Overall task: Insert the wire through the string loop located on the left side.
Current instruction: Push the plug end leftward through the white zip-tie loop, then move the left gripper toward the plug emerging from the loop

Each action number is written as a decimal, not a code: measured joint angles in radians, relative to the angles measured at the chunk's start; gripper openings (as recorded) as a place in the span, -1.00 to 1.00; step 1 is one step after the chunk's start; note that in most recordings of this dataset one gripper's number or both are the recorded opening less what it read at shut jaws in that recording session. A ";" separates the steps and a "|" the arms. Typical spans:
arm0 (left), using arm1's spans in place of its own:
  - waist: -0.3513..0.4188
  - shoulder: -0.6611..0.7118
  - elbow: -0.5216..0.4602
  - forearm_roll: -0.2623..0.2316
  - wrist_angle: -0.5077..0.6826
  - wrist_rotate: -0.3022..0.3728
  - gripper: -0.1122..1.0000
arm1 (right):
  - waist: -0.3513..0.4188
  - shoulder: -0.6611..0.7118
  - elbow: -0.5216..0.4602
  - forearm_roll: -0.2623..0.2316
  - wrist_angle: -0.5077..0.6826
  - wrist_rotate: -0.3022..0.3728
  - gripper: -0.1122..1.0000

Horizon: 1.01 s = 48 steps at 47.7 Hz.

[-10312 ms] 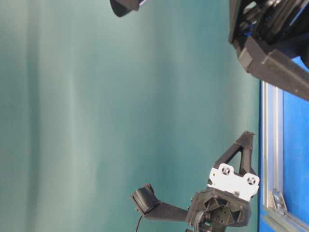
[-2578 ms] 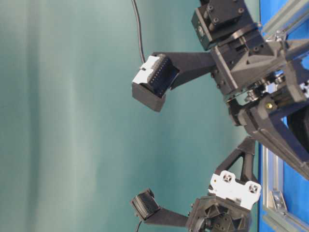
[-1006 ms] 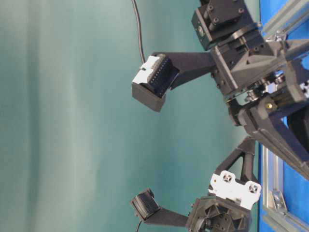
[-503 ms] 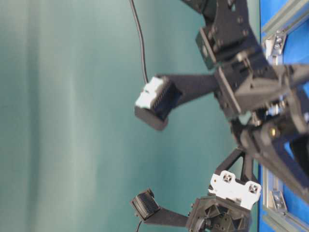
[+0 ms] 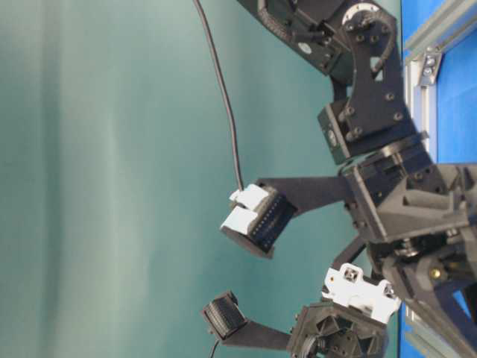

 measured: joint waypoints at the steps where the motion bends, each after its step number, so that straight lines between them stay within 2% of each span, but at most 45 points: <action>1: -0.002 0.000 0.000 -0.002 0.000 0.000 -0.80 | -0.002 0.002 -0.003 0.000 0.000 0.000 -0.81; 37: -0.002 0.000 0.005 0.000 0.000 0.000 -0.80 | -0.002 0.017 -0.023 0.002 -0.002 0.002 -0.81; 48: 0.000 -0.057 0.074 0.002 0.000 0.000 -0.80 | 0.000 0.018 -0.023 0.002 0.000 0.003 -0.81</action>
